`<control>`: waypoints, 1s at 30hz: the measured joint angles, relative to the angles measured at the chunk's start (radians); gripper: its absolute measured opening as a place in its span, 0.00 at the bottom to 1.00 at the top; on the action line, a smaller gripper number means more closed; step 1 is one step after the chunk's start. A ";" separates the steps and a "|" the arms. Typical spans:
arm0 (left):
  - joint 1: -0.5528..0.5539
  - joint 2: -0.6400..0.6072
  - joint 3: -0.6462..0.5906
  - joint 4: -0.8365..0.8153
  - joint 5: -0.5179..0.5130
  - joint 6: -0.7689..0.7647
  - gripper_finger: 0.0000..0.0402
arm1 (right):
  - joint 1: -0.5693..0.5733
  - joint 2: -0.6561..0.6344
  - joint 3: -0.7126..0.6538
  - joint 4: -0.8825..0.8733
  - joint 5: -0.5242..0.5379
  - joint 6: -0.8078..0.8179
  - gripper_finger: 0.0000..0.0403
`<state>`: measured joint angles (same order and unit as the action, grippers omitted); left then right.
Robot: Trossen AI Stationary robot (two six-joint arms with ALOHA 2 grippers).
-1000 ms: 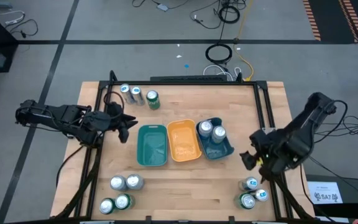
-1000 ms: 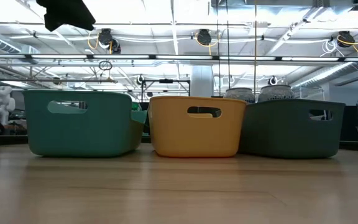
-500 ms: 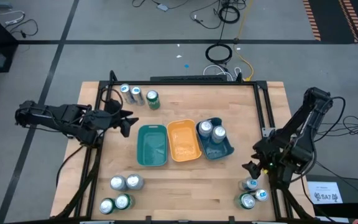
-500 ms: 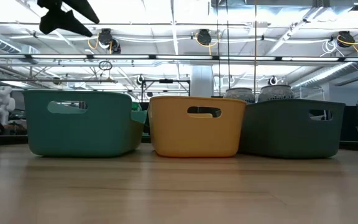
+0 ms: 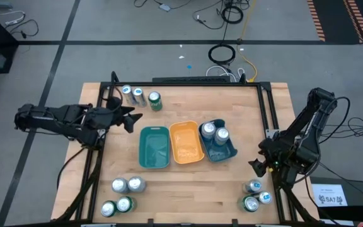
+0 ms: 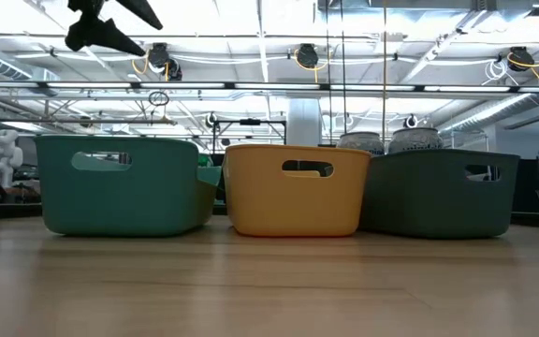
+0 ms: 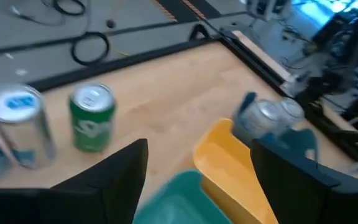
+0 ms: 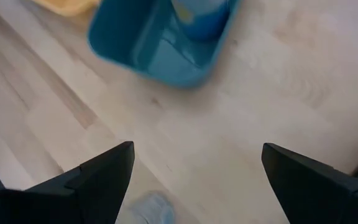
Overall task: Sort soda cans
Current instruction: Put the white and blue soda can into the light blue bin
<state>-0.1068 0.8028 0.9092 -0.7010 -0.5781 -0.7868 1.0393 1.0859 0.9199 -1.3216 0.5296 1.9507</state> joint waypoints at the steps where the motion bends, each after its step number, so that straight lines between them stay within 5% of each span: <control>1: 0.020 0.000 0.000 -0.002 0.000 0.024 0.73 | -0.002 0.000 0.000 0.000 0.026 0.002 0.86; 9: 0.317 0.008 0.000 -0.175 0.055 0.105 0.73 | -0.061 0.000 0.000 0.000 0.101 0.006 0.86; 14: 0.581 0.063 0.001 -0.126 0.221 0.310 0.73 | -0.093 0.000 0.000 0.001 0.101 0.052 0.86; 20: 0.854 0.195 0.001 -0.083 0.273 0.354 0.73 | -0.134 0.000 0.000 0.016 0.102 0.054 0.86; 30: 1.056 0.395 0.001 0.046 0.445 0.426 0.73 | -0.171 0.000 0.000 0.064 0.102 0.054 0.86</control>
<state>0.9489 1.1981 0.9100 -0.6546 -0.1333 -0.3607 0.8683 1.0863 0.9199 -1.2577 0.6315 2.0048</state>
